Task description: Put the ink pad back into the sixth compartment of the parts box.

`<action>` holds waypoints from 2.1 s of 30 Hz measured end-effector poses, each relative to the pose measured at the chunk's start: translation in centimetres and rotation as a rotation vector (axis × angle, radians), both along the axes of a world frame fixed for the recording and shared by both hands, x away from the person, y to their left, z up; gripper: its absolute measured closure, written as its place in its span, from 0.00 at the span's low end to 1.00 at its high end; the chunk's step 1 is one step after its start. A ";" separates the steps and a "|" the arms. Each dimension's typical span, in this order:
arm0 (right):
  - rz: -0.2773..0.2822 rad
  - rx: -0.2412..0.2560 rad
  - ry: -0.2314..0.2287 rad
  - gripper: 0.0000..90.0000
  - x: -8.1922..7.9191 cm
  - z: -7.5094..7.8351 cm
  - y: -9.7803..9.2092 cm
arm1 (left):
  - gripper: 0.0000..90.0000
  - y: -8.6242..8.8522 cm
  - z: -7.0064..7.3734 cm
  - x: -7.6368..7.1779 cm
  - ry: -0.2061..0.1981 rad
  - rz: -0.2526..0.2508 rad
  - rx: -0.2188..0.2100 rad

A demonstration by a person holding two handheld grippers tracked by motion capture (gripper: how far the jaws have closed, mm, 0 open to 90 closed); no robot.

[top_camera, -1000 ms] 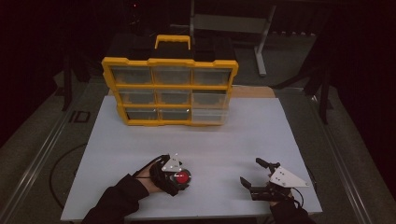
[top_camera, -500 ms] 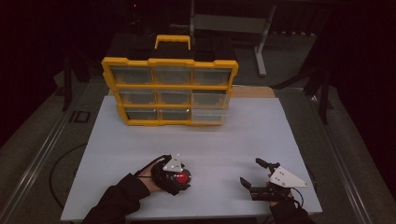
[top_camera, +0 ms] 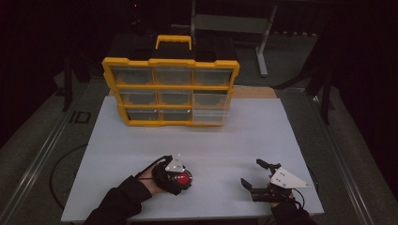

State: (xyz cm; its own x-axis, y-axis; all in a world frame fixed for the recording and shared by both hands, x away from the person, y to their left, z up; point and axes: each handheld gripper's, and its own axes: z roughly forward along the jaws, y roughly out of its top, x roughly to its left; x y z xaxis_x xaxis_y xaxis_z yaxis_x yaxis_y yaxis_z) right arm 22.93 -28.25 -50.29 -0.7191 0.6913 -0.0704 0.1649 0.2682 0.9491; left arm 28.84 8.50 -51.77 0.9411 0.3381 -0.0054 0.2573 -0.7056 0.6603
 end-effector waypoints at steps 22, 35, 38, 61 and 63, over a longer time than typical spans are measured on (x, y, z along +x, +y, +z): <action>-0.004 0.007 0.000 0.11 0.0 0.0 -0.1 | 0.34 -0.5 3.7 -0.1 -0.007 -0.081 0.000; -0.008 0.011 -0.003 0.11 0.0 0.0 -0.2 | 0.34 -1.2 6.0 0.1 -0.013 -0.128 0.009; -0.007 0.013 -0.002 0.11 0.0 0.0 -0.2 | 0.34 -1.4 6.5 0.1 -0.014 -0.137 0.000; -0.007 0.012 -0.003 0.11 0.0 0.0 -0.2 | 0.34 -2.6 11.5 0.9 -0.062 -0.196 0.002; -0.007 0.013 -0.005 0.11 0.0 0.1 -0.2 | 0.34 -2.6 12.0 1.0 -0.064 -0.197 -0.005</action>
State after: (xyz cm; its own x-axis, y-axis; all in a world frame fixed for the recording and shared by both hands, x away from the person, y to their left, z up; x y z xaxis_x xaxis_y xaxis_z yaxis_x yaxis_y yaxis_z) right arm 22.91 -28.47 -50.23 -0.7142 0.6970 -0.0648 0.1624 0.2551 0.9532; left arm 29.82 5.89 -39.73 0.9876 0.1471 0.0554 0.0717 -0.7351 0.6741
